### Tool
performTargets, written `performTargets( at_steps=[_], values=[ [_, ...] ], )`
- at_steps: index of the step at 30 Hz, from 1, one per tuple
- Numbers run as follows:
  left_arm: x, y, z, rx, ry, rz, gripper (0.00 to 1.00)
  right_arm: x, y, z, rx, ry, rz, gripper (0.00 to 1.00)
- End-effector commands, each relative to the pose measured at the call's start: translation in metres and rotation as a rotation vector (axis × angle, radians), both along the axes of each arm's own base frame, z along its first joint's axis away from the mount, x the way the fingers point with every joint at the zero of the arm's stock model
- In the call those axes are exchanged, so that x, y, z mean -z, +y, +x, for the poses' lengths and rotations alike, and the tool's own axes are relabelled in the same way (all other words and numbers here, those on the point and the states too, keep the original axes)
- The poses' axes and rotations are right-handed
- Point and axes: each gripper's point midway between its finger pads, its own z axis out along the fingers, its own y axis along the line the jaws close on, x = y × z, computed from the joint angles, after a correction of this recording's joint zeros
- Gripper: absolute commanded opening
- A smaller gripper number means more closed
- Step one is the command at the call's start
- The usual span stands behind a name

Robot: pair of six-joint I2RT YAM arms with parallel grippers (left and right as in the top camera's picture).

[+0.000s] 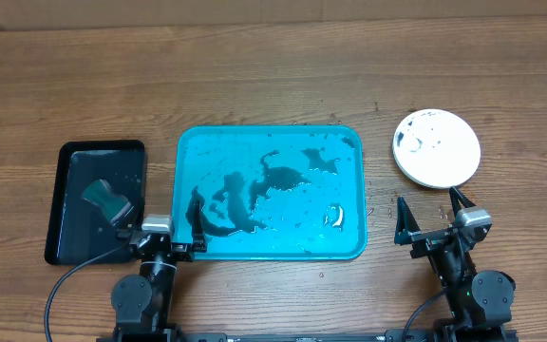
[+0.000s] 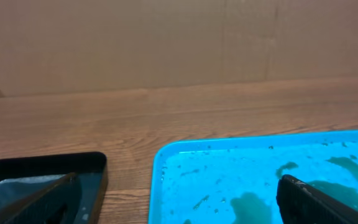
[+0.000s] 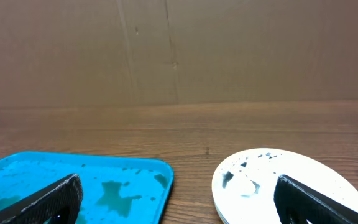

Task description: Clean dirty plates on tray and stack at the side

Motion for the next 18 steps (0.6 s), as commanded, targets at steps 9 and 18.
performTargets(
  at_steps=[9, 18],
  values=[
    [0.0009, 0.0138, -0.0002, -0.080, 0.002, -0.100, 1.00, 0.0019, -0.0013, 0.0004, 0.010, -0.004, 0.000, 1.00],
    [-0.0001, 0.0128, -0.0001, -0.073, -0.003, -0.072, 1.00, 0.0019, -0.0013, 0.0004, 0.010, -0.004, 0.000, 1.00]
  ],
)
